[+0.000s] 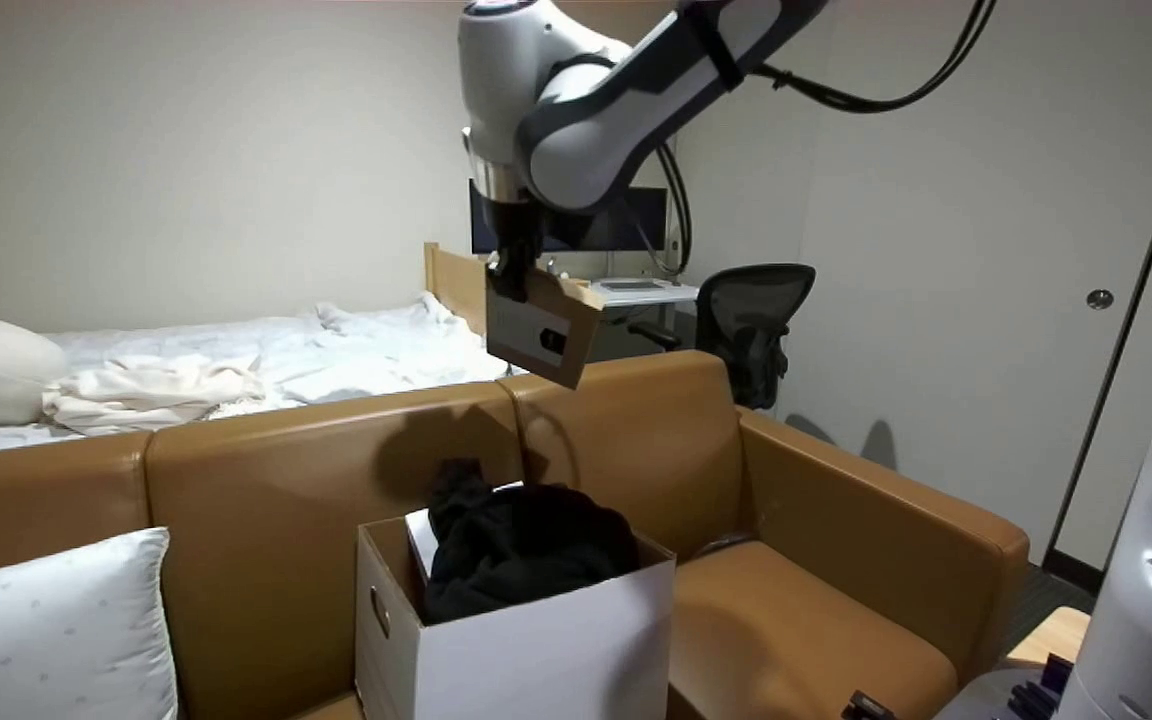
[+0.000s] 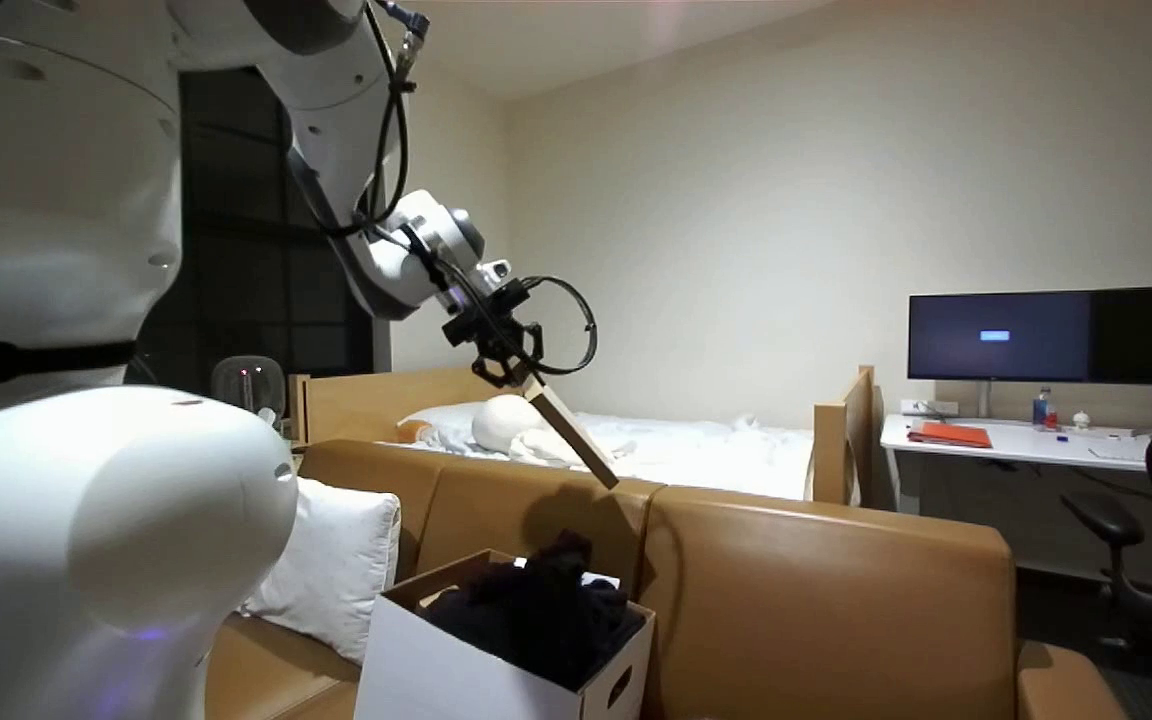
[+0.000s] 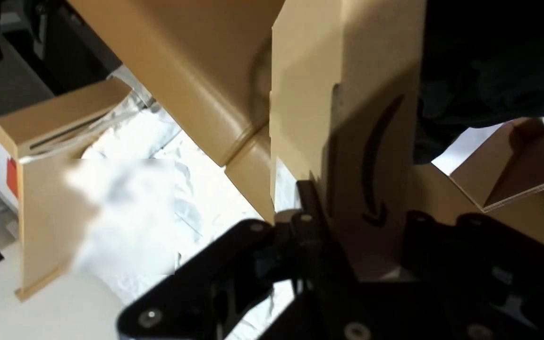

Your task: Pick up the book and black cloth from the box and put them on the sofa

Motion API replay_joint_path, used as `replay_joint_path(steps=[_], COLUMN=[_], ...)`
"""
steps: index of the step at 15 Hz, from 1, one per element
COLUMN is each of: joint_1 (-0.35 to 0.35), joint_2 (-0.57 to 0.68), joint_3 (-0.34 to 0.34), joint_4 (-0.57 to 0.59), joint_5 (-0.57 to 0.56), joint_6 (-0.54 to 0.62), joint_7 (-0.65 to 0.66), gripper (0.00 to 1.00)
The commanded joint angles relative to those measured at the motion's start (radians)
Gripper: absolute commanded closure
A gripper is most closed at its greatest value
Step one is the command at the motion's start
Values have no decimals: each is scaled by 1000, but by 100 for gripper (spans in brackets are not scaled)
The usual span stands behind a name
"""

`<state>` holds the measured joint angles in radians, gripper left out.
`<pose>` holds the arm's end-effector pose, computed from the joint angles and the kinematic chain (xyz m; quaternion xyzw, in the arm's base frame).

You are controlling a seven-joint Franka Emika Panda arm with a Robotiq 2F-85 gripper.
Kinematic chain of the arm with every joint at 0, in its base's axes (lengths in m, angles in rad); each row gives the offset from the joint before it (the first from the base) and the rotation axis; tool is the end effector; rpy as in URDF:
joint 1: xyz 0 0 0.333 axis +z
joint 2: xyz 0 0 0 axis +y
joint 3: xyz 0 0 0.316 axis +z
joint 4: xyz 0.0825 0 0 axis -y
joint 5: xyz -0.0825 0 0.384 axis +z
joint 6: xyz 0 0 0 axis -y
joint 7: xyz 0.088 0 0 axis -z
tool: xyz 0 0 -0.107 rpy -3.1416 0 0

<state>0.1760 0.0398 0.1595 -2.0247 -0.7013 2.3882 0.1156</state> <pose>0.5599 0.1881 0.4648 0.8992 0.3093 0.2086 0.2286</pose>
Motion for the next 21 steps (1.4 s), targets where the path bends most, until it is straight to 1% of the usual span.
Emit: replay_joint_path(steps=[1, 3, 6, 9, 11, 13, 14, 15, 17, 18, 19, 20, 21], joint_1=[-83, -131, -209, -287, -347, -405, -428, -450, -485, -493, -499, -497, -489], joint_2=[-92, -96, -58, 45, 145, 264, 302, 336, 374, 379, 386, 372, 350], joint_3=[-74, -133, -222, -300, -335, -353, -359, -364, -368, -369, -369, -368, -367], joint_4=[-58, -64, -50, 21, 111, 238, 296, 354, 477, 529, 575, 605, 620], joint_5=[251, 389, 544, 719, 806, 832, 826, 832, 849, 841, 831, 820, 810], joint_6=[7, 0, -31, -139, -250, -385, -449, -485, -486, -470, -450, -427, -402], joint_7=[-146, -224, -304, -475, -570, -586, -543, -491, -414, -383, -354, -331, -304], gripper=[94, 94, 94, 94, 94, 94, 94, 94, 94, 50, 49, 45, 38])
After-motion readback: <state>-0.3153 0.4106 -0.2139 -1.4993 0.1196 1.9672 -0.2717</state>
